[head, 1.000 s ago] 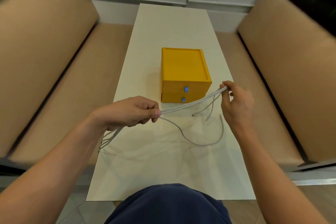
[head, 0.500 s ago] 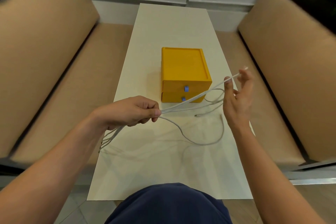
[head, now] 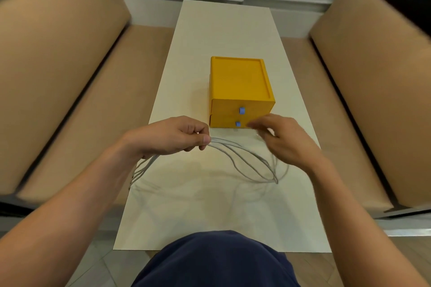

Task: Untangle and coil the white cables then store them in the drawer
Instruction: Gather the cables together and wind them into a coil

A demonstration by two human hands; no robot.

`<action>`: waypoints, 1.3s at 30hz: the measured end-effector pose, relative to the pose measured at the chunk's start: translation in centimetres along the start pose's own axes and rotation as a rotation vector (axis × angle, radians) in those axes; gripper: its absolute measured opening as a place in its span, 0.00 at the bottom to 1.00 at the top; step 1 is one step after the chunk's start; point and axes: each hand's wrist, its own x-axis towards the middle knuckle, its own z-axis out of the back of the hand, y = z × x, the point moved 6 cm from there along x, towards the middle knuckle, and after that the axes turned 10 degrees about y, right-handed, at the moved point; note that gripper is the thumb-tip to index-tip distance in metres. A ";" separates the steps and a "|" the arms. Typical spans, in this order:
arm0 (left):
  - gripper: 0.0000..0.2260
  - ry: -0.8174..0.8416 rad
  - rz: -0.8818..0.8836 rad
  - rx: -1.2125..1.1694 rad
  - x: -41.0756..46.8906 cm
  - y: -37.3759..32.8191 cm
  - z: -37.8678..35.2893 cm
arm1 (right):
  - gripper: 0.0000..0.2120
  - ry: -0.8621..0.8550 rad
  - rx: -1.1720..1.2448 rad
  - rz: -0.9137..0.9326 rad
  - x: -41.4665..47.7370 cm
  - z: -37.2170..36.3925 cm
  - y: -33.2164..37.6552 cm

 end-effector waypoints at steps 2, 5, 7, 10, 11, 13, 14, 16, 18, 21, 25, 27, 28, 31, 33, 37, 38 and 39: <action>0.12 0.004 -0.019 0.010 0.0 -0.3 0.0 | 0.13 0.058 0.300 0.157 -0.5 -0.7 4.1; 0.12 -0.014 -0.034 0.012 -0.1 -0.3 0.1 | 0.12 0.348 0.448 0.167 -0.1 -3.4 6.3; 0.12 -0.024 -0.024 0.029 -0.2 -0.2 0.2 | 0.08 0.420 0.553 0.141 0.2 -4.0 6.1; 0.11 -0.030 -0.030 0.067 -0.1 -0.3 -0.1 | 0.07 0.384 0.644 0.060 0.5 -3.8 5.4; 0.11 -0.031 -0.036 0.069 0.0 -0.3 -0.2 | 0.07 0.367 0.630 0.052 0.5 -3.7 5.4; 0.11 -0.030 -0.049 0.076 0.1 -0.6 -0.2 | 0.08 0.354 0.593 0.038 0.6 -3.5 5.6; 0.11 -0.025 -0.055 0.081 0.1 -0.7 -0.3 | 0.08 0.378 0.568 0.028 0.5 -3.4 5.5; 0.11 -0.015 -0.071 0.080 0.1 -1.0 -0.3 | 0.09 0.477 0.504 0.020 -0.1 -3.2 5.6; 0.11 -0.023 -0.083 0.074 0.0 -1.2 -0.2 | 0.09 0.517 0.457 0.047 -0.6 -2.5 5.7; 0.11 -0.057 -0.098 0.053 0.1 -1.6 0.2 | 0.10 0.474 0.515 0.042 -0.9 -1.5 5.2; 0.10 -0.064 -0.125 0.056 0.5 -2.3 0.3 | 0.03 0.300 0.369 0.051 -0.5 -0.4 4.9; 0.10 -0.087 -0.128 0.042 0.6 -2.4 0.4 | 0.03 0.286 0.260 0.054 -0.4 0.0 5.1; 0.11 -0.102 -0.125 0.050 0.6 -2.4 0.5 | 0.06 0.290 0.183 0.051 -0.5 0.0 5.2; 0.10 -0.156 -0.081 0.155 0.8 -2.2 0.9 | 0.14 0.252 0.003 0.062 -1.1 0.2 5.4; 0.10 -0.159 -0.049 0.192 1.0 -2.0 1.0 | 0.19 0.202 0.085 0.083 -1.7 0.3 5.5; 0.14 -0.103 -0.098 0.083 0.9 -2.8 0.2 | 0.30 -0.155 0.232 0.001 -0.9 0.5 3.7; 0.16 -0.086 -0.121 0.013 0.8 -3.0 0.0 | 0.31 -0.251 0.166 -0.011 -0.7 0.3 3.2; 0.17 -0.072 -0.143 -0.031 0.7 -3.2 -0.1 | 0.31 -0.330 0.105 -0.020 -0.5 0.2 2.9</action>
